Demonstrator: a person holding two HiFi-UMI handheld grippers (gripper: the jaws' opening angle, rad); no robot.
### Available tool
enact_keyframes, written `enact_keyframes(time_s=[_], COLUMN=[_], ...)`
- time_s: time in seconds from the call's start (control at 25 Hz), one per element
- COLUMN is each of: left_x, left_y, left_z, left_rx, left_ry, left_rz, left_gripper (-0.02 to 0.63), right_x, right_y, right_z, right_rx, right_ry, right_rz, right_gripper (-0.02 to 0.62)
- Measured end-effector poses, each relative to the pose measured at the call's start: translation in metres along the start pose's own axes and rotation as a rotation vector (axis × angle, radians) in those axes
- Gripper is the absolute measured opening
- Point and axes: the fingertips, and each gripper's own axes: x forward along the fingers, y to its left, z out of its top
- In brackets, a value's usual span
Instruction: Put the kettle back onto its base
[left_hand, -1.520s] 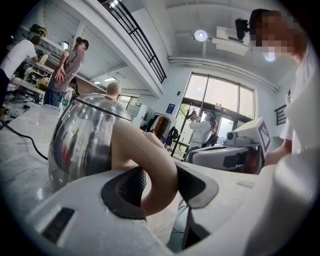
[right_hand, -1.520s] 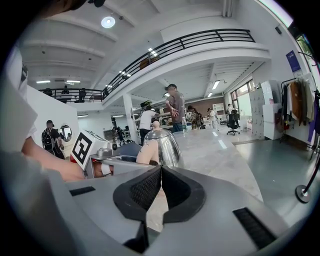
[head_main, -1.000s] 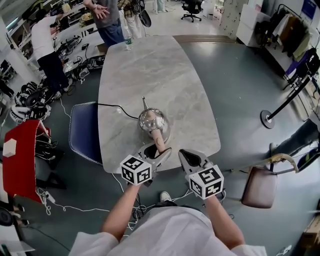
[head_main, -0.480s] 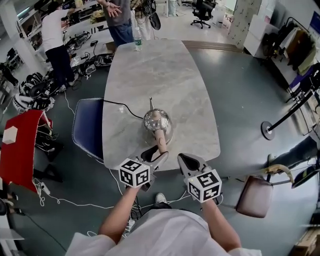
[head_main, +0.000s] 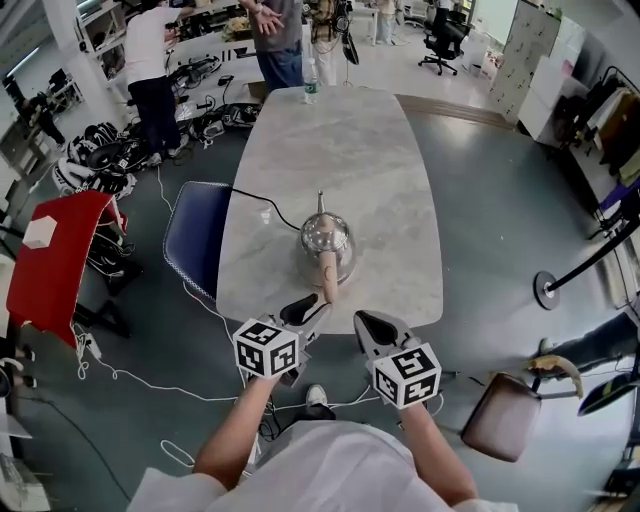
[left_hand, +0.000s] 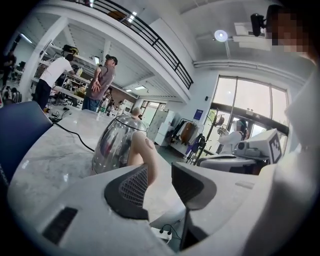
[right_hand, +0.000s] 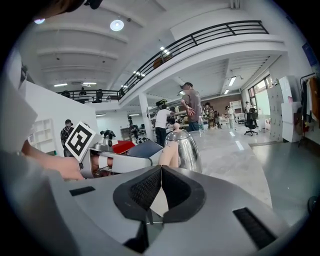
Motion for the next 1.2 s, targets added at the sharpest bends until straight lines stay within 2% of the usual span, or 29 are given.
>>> enact_keyframes(time_s=[0.12, 0.44, 0.64, 0.88, 1.2], left_x=[-0.004, -0.016, -0.017, -0.026, -0.022], left_y=[-0.014, -0.060, -0.085, -0.100, -0.110], left_z=[0.002, 0.004, -0.010, -0.015, -0.014], left_rx=[0.030, 0.043, 0.060, 0.116, 0.159], left_ry=[-0.007, -0.037, -0.027, -0.018, -0.026], left_rz=[0.023, 0.047, 0.058, 0.063, 0.064], left_gripper=[0.119, 0.089, 0.008, 0.008, 0.008], right_x=[-0.006, -0.033, -0.050, -0.059, -0.068], right_y=[0.005, 0.018, 0.032, 0.046, 0.039], right_z=[0.000, -0.001, 0.000, 0.001, 0.000], right_rx=[-0.011, -0.043, -0.082, -0.090, -0.109], right_ry=[-0.006, 0.000, -0.019, -0.049, -0.062], right_rz=[0.029, 0.086, 0.147, 0.191, 0.192], right_gripper=[0.005, 0.005, 0.005, 0.005, 0.005])
